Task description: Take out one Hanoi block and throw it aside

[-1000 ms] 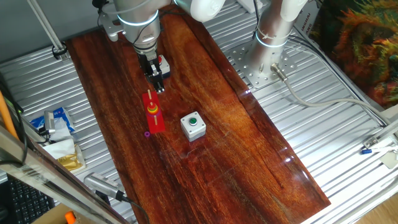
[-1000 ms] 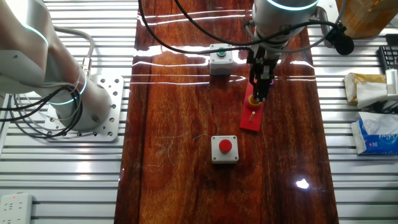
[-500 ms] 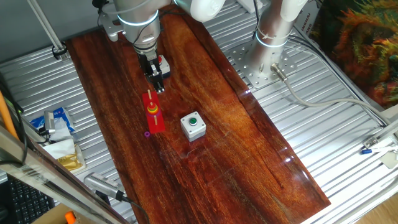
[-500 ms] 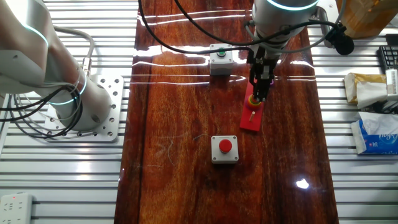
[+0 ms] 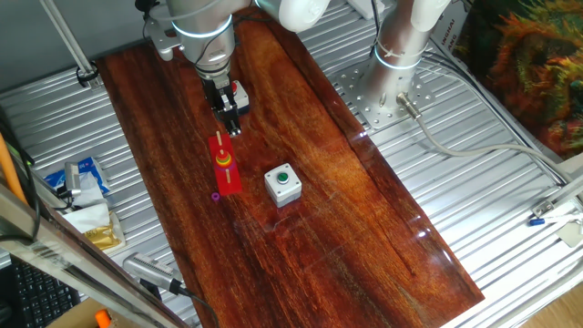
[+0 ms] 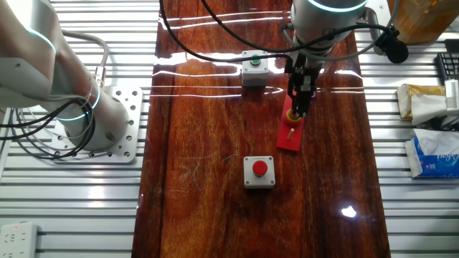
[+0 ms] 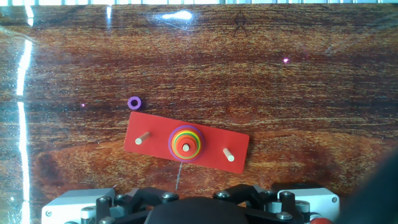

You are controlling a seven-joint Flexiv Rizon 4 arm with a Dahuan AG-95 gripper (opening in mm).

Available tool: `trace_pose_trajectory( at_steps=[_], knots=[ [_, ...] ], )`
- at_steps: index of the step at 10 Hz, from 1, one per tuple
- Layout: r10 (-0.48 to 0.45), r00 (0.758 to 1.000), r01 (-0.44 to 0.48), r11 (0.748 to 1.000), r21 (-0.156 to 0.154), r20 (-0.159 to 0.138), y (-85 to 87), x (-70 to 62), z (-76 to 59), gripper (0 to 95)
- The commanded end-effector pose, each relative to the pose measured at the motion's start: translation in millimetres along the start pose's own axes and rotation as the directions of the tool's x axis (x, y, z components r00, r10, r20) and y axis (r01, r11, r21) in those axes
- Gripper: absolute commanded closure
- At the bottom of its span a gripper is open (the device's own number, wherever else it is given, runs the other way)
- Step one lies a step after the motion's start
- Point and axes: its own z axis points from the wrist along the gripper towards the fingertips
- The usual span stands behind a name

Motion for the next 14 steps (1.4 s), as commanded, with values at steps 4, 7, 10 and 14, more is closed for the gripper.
trace_pose_trajectory(
  at_steps=[4,7,10,14],
  knots=[
    [0.083,0.996,-0.080,0.905,-0.418,-0.011,0.4,0.9,-1.4,95.0],
    [0.208,0.978,-0.202,0.906,-0.373,-0.026,0.6,3.8,-5.9,95.0],
    [0.195,0.980,-0.198,0.958,-0.209,-0.035,0.5,4.5,-5.7,95.0],
    [0.117,0.993,-0.117,0.993,0.000,0.015,0.4,7.9,0.1,95.0]
  ],
)
